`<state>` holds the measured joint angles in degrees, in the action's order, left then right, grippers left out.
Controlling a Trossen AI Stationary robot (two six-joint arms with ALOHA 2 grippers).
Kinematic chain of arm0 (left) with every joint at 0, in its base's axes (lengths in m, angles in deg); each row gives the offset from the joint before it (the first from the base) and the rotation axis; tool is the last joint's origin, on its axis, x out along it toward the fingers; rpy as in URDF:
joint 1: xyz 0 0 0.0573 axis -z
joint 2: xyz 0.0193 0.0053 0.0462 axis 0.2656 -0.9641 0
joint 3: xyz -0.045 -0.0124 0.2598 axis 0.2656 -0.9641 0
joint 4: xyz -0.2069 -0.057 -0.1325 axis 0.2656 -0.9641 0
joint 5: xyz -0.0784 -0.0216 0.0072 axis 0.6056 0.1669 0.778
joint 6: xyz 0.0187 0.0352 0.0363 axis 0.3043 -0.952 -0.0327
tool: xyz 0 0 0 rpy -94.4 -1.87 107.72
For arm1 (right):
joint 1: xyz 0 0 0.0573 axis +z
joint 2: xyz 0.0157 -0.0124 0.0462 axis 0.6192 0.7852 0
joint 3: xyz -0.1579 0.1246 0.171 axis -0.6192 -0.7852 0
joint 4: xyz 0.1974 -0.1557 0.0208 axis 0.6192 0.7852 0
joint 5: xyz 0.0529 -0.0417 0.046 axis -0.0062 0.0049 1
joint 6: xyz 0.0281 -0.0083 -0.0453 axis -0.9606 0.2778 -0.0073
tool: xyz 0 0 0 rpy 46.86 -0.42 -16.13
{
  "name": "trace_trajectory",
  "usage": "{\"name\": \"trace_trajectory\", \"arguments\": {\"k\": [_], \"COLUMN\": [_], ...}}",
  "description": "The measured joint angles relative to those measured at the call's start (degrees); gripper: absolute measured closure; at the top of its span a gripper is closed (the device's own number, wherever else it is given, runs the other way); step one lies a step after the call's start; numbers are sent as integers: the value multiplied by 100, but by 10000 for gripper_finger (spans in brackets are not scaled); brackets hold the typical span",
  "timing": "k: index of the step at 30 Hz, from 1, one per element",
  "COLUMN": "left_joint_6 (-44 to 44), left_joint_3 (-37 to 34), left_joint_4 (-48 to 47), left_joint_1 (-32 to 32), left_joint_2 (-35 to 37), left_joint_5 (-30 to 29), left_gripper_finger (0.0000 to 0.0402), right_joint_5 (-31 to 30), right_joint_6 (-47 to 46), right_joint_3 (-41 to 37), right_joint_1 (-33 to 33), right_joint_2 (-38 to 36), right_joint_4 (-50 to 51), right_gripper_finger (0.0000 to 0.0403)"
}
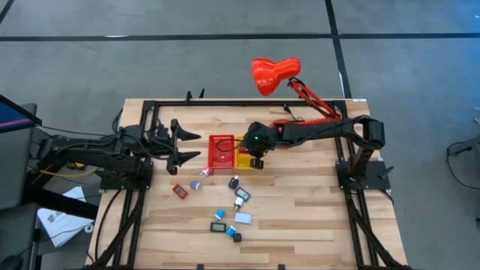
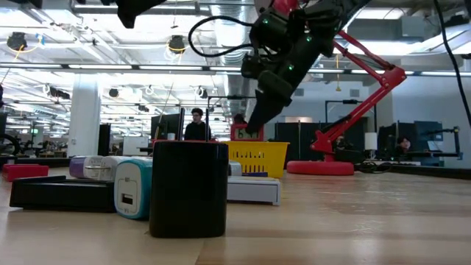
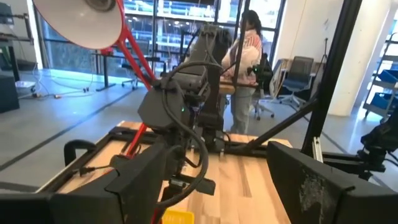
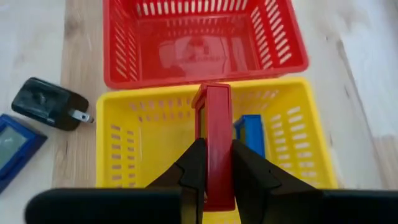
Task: Pick & Place Office items
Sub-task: Put the right red digital timer into the yellow basket
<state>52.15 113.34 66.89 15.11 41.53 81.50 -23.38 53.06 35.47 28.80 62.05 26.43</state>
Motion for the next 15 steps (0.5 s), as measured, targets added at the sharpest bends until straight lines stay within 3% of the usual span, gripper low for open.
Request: {"name": "trace_trajectory", "arguments": {"k": [10, 15], "left_joint_6": [0, 0], "left_joint_3": [0, 0], "left_joint_4": [123, 123], "left_joint_1": [0, 0], "left_joint_2": [-76, -76], "left_joint_5": [0, 0], "left_gripper_finger": [128, 128], "right_joint_5": [-33, -358], "right_joint_6": [-153, -280], "right_joint_3": [-483, -726], "right_joint_1": [12, 1], "right_joint_2": [11, 11], "right_joint_4": [-480, -698], "right_gripper_finger": [351, 351]}}
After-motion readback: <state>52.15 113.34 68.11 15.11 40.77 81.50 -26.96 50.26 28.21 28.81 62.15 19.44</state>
